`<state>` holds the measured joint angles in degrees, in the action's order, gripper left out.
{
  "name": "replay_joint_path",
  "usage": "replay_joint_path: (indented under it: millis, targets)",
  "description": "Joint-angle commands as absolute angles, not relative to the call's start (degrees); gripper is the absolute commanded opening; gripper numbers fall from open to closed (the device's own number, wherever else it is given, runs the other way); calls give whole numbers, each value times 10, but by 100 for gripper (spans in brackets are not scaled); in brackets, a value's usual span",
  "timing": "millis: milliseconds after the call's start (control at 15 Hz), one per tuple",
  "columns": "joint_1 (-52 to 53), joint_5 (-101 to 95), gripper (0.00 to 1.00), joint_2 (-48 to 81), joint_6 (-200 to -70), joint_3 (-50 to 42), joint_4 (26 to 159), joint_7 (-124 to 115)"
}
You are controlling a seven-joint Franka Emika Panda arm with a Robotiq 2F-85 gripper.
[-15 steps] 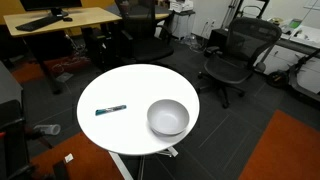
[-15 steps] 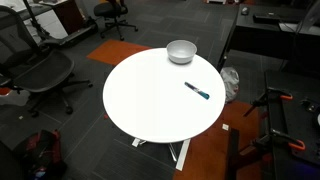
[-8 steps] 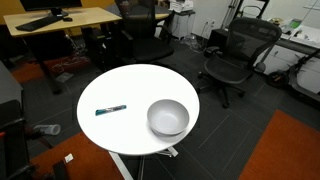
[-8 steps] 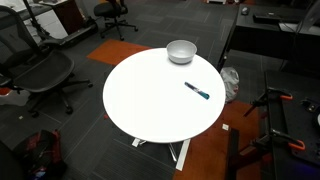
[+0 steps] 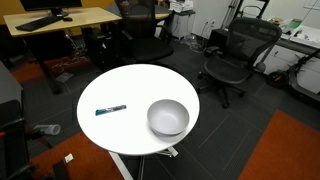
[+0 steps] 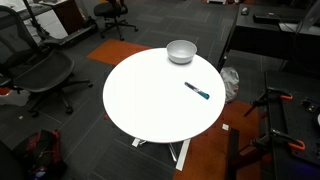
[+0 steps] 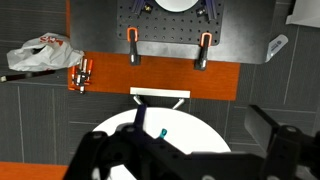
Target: Put the green marker in the bowl
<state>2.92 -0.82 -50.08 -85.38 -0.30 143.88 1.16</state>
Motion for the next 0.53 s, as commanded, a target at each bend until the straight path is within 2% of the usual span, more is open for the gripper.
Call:
replay_joint_path:
  millis: [0,467]
  targets:
    - [15,4,100,-496,-893,17,1454,-31]
    - [5,20,100,-487,-1016,49,1508,-127]
